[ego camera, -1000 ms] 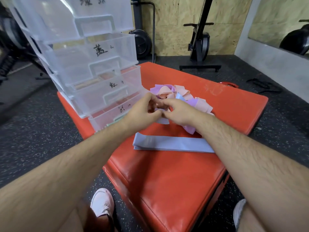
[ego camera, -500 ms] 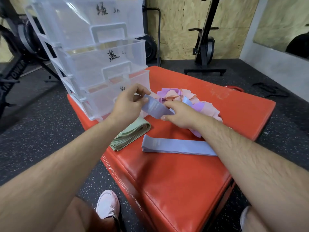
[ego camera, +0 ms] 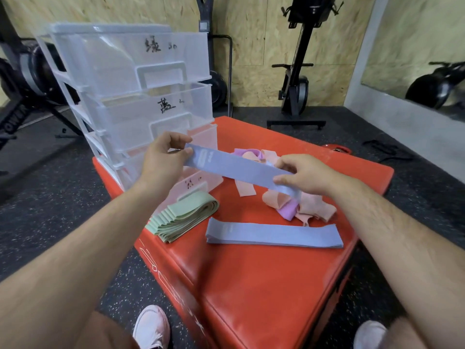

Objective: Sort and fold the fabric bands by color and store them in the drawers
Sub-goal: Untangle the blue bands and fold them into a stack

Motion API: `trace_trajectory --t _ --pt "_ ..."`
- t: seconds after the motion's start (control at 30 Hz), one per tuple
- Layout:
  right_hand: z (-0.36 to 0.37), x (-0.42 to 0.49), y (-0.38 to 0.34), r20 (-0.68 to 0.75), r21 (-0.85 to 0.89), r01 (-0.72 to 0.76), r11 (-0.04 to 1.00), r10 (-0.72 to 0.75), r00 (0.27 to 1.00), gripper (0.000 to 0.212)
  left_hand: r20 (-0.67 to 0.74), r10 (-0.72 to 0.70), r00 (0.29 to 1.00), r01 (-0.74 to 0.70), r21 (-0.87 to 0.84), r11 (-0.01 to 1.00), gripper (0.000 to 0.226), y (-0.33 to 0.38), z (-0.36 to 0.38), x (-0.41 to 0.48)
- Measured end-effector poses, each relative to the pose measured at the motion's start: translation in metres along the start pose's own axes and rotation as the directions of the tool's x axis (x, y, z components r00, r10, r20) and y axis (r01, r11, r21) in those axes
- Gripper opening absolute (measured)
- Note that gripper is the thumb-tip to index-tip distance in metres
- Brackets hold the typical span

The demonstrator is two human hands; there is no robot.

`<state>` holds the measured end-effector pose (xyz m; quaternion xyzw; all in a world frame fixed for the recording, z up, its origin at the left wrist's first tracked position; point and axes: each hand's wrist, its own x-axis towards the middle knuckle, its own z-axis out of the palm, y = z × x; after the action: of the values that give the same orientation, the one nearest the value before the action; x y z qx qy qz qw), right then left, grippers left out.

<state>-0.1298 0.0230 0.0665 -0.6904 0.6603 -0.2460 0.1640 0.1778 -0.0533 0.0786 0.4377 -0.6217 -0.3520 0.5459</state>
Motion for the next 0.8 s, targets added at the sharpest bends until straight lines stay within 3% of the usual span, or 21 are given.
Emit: trace_trajectory --t 0.17,0.37,0.53,0.63,0.8 --pt "-0.028 -0.029 0.022 0.09 -0.107 -0.111 0.988 0.121 0.988 0.019 0.075 -0.143 0.987 0.138 0.076 0.988 0.021 -0.019 0.01 -0.006" --pt "-0.044 -0.062 0.056 0.131 -0.197 -0.203 0.959 0.231 0.964 0.01 0.207 -0.245 0.947 0.197 0.225 0.954 0.018 -0.036 0.021 -0.026" --pt "-0.031 -0.083 0.075 0.217 -0.171 -0.269 0.948 0.303 0.928 0.019 0.347 -0.206 0.915 -0.027 0.562 0.827 0.011 -0.049 0.033 -0.05" --pt "-0.024 -0.089 0.077 0.183 -0.216 -0.239 0.947 0.28 0.942 0.023 0.399 -0.23 0.888 -0.066 0.603 0.795 0.016 -0.062 0.035 -0.055" --pt "-0.006 -0.092 0.077 0.181 -0.287 -0.161 0.944 0.219 0.959 0.021 0.475 -0.097 0.875 -0.244 0.604 0.758 0.017 -0.072 0.041 -0.061"
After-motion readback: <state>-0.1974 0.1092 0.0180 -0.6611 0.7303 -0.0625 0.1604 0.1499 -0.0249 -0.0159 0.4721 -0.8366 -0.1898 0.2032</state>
